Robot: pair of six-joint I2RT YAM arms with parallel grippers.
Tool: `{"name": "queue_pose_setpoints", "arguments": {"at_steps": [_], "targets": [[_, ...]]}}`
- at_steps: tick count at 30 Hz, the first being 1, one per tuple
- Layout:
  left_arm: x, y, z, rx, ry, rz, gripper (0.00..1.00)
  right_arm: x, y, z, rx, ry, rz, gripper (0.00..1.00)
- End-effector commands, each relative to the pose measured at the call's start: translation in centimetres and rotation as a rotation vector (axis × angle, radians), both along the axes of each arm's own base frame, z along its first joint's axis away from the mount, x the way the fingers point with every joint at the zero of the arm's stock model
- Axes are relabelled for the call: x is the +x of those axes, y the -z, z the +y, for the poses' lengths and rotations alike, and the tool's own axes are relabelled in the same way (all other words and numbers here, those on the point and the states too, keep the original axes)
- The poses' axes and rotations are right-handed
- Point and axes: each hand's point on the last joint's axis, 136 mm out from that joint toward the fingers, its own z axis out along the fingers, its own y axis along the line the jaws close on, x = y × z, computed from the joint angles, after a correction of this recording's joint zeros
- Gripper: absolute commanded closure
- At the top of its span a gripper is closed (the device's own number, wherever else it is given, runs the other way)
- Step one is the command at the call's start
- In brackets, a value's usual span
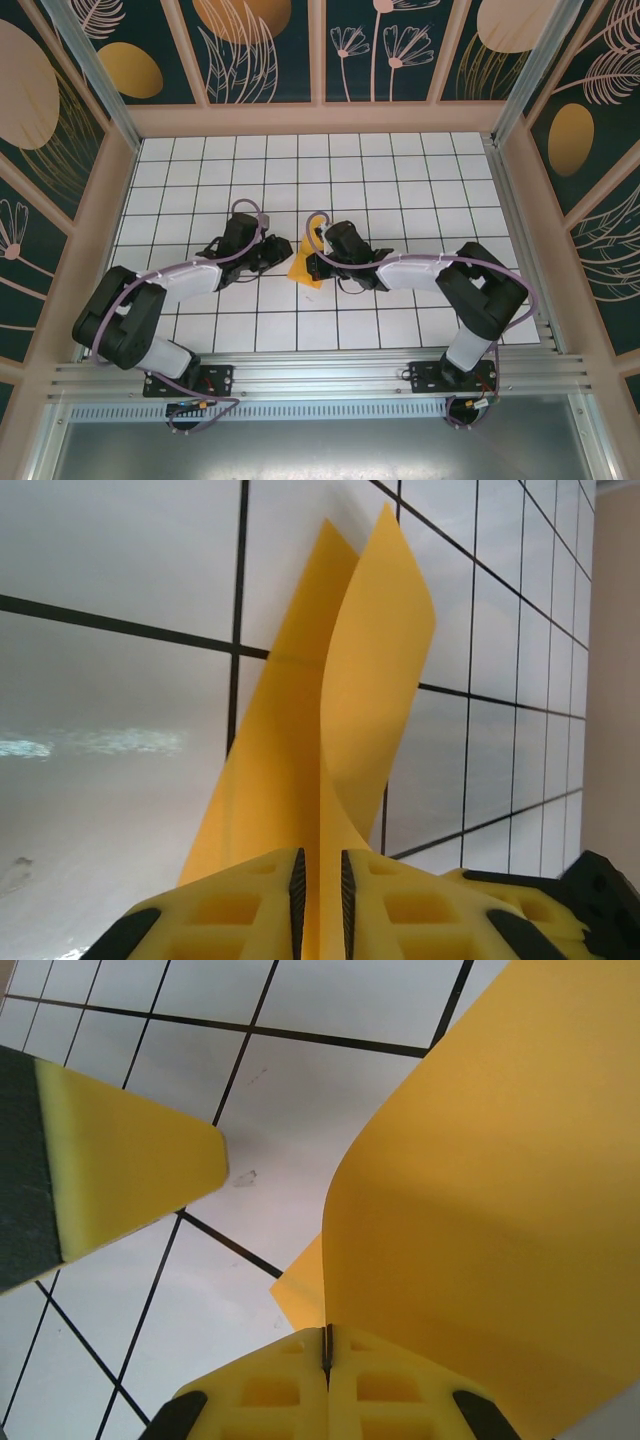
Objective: Fold a paper plane with a square sheet of paper (pick it up from the middle)
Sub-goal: Fold the triangle a second time at the center of the table.
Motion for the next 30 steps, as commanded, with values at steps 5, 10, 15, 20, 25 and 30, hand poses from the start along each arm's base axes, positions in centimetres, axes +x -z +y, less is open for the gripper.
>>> {"name": "queue_pose_setpoints", "arguments": {"at_steps": [5,10,15,20,25,30], "targets": [[-0.8,1.3,-1.8,-0.045,0.095,0.059,0.87,0.1,0.0,0.1,0.061,0.015,0.018,0.99],[-1.3,2.6,-1.6,-0.011,0.092,0.095,0.88,0.2,0.1,-0.3,0.066,0.035,0.019,0.99],[-1.4,3.5,-1.8,0.013,0.092,0.117,0.90,0.2,0.2,-0.1,0.072,0.034,0.025,0.99],[-1.4,3.9,-2.6,0.011,0.107,0.126,0.90,0.0,0.3,-0.2,0.073,0.031,0.027,0.99],[-1.5,5.2,-2.4,0.055,0.117,0.141,0.90,0.1,0.4,-0.5,0.063,0.036,0.026,0.98],[-2.3,7.3,-1.5,0.110,0.116,0.176,0.91,0.4,0.3,-1.0,0.048,0.045,0.020,0.98]]}}
